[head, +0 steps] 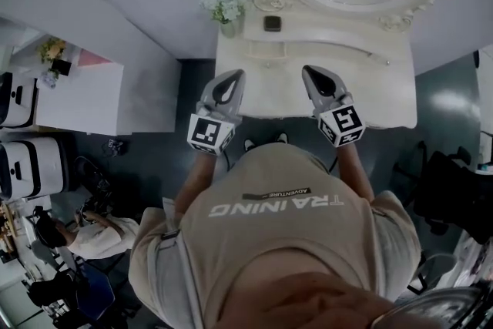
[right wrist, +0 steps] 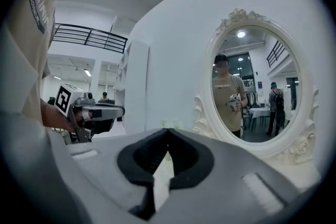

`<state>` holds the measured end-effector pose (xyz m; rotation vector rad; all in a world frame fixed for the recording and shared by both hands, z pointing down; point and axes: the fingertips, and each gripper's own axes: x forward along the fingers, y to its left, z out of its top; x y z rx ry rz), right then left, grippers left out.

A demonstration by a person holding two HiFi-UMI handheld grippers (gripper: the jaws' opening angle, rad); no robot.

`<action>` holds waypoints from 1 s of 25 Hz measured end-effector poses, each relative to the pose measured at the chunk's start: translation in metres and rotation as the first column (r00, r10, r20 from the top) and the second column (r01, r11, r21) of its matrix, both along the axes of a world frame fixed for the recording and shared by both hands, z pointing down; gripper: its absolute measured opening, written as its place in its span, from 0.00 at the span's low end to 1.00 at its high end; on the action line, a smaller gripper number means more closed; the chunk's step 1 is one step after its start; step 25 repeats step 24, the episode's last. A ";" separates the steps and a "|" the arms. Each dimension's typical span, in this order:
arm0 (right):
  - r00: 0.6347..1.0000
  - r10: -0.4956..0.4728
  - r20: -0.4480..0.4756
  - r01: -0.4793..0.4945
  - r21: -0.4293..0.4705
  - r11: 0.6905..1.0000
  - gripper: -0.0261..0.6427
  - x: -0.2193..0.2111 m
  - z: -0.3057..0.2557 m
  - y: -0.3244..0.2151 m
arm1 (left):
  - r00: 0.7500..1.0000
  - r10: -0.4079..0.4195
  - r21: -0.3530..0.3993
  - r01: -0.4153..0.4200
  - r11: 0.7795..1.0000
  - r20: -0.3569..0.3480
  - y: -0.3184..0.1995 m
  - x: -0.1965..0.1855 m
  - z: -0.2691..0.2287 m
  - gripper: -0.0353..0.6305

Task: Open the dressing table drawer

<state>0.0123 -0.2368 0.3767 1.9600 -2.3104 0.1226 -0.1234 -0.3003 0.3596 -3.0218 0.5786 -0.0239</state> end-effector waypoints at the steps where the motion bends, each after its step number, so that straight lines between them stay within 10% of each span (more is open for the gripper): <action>1: 1.000 0.000 -0.010 -0.001 -0.004 1.000 0.04 0.002 0.002 -0.002 | 1.000 -0.010 -0.005 0.010 1.000 0.002 -0.001 -0.002 0.001 0.05; 25: 0.997 -0.073 -0.024 0.072 -0.042 0.997 0.04 0.007 0.006 -0.032 | 0.997 -0.066 -0.035 0.067 0.997 0.041 -0.025 -0.019 0.008 0.05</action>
